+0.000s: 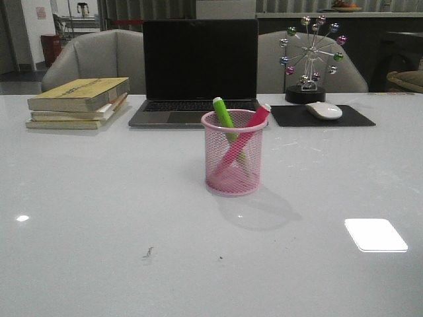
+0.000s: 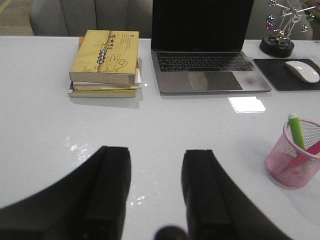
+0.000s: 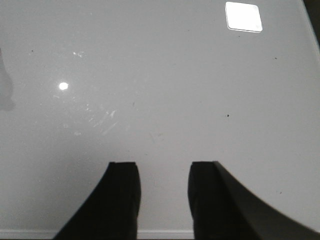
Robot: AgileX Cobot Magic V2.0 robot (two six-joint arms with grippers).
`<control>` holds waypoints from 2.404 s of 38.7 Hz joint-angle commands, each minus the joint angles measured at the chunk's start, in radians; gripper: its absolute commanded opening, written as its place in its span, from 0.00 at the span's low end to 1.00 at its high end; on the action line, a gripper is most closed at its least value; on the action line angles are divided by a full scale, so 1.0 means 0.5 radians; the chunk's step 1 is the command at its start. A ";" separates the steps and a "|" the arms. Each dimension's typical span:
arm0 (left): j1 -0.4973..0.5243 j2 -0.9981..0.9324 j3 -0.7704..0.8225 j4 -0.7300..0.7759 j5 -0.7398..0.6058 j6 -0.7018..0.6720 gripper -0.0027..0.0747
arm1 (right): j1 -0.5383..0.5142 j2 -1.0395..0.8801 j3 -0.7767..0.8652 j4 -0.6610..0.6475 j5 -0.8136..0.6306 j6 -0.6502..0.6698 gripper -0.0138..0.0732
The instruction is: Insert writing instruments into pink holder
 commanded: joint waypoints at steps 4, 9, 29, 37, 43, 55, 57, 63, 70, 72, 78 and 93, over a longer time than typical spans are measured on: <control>0.002 -0.008 -0.054 -0.112 -0.122 -0.018 0.46 | -0.013 -0.006 -0.054 -0.044 -0.136 -0.005 0.45; 0.002 -0.008 -0.054 -0.116 -0.118 -0.018 0.46 | -0.013 -0.006 -0.054 -0.044 -0.136 -0.005 0.34; 0.002 -0.008 -0.054 -0.116 -0.118 -0.018 0.46 | -0.013 -0.006 -0.054 -0.044 -0.104 -0.005 0.18; 0.002 -0.008 -0.054 -0.116 -0.118 -0.018 0.46 | -0.013 -0.006 -0.054 -0.044 -0.104 -0.005 0.22; 0.002 -0.008 -0.054 -0.116 -0.118 -0.018 0.46 | -0.013 -0.006 -0.054 -0.044 -0.104 -0.005 0.22; 0.002 -0.008 -0.054 -0.116 -0.118 -0.018 0.46 | -0.013 -0.010 -0.054 -0.046 -0.106 -0.005 0.22; 0.002 -0.008 -0.054 -0.116 -0.118 -0.018 0.46 | -0.013 -0.027 -0.054 -0.046 -0.106 -0.005 0.22; 0.002 -0.008 -0.054 -0.116 -0.118 -0.018 0.46 | -0.013 -0.194 -0.044 0.008 -0.106 -0.005 0.22; 0.002 -0.008 -0.054 -0.116 -0.118 -0.018 0.46 | -0.013 -0.566 0.141 0.160 -0.194 -0.005 0.22; 0.002 -0.008 -0.054 -0.116 -0.118 -0.018 0.46 | -0.013 -0.689 0.223 0.186 -0.254 -0.005 0.22; 0.002 -0.008 -0.054 -0.116 -0.118 -0.018 0.46 | -0.013 -1.096 0.537 0.327 -0.615 -0.005 0.22; 0.002 -0.008 -0.054 -0.116 -0.122 -0.018 0.46 | -0.013 -1.323 1.146 0.386 -1.486 -0.083 0.22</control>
